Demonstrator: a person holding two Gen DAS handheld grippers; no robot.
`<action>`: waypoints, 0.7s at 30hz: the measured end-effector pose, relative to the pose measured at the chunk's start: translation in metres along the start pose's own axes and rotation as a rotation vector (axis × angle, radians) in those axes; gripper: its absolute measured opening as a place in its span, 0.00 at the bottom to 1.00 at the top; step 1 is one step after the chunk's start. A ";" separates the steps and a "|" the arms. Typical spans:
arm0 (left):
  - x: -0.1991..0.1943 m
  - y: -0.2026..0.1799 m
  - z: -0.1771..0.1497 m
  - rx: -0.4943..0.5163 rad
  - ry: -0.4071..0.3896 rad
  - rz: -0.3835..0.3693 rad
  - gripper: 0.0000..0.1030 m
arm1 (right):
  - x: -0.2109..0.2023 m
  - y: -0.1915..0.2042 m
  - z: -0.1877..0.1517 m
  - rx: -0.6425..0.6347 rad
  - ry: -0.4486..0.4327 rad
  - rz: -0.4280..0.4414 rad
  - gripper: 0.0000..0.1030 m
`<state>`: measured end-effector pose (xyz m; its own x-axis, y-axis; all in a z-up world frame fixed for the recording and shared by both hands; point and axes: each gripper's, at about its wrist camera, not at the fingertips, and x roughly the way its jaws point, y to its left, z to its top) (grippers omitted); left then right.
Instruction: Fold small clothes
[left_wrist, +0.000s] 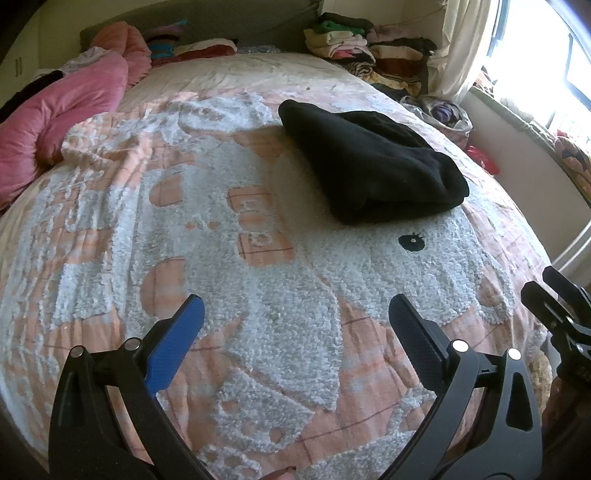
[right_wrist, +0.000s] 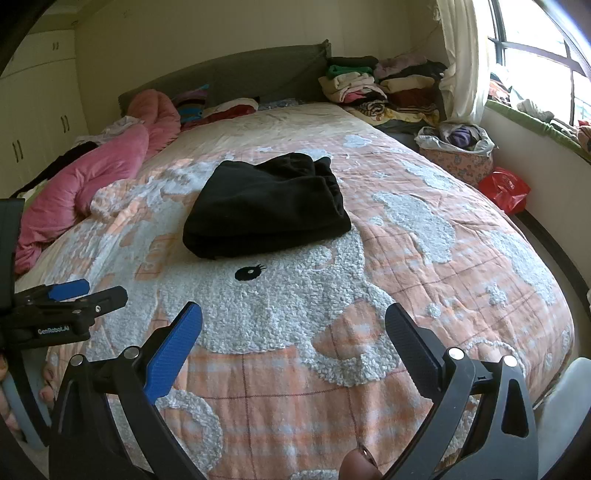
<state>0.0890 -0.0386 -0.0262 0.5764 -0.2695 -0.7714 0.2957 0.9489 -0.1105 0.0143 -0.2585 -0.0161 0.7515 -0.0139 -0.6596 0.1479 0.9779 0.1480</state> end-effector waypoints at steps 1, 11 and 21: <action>0.000 0.000 0.000 -0.002 -0.001 -0.002 0.91 | 0.000 0.000 0.000 -0.001 0.000 -0.001 0.96; -0.001 0.001 -0.002 -0.004 -0.001 0.017 0.91 | -0.005 -0.003 -0.001 0.020 -0.003 -0.016 0.96; -0.009 0.069 0.010 -0.171 0.004 0.006 0.91 | -0.045 -0.099 -0.017 0.283 -0.063 -0.256 0.96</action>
<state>0.1120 0.0277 -0.0201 0.5747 -0.2638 -0.7747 0.1584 0.9646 -0.2109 -0.0451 -0.3509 -0.0130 0.7039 -0.2718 -0.6562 0.5008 0.8451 0.1872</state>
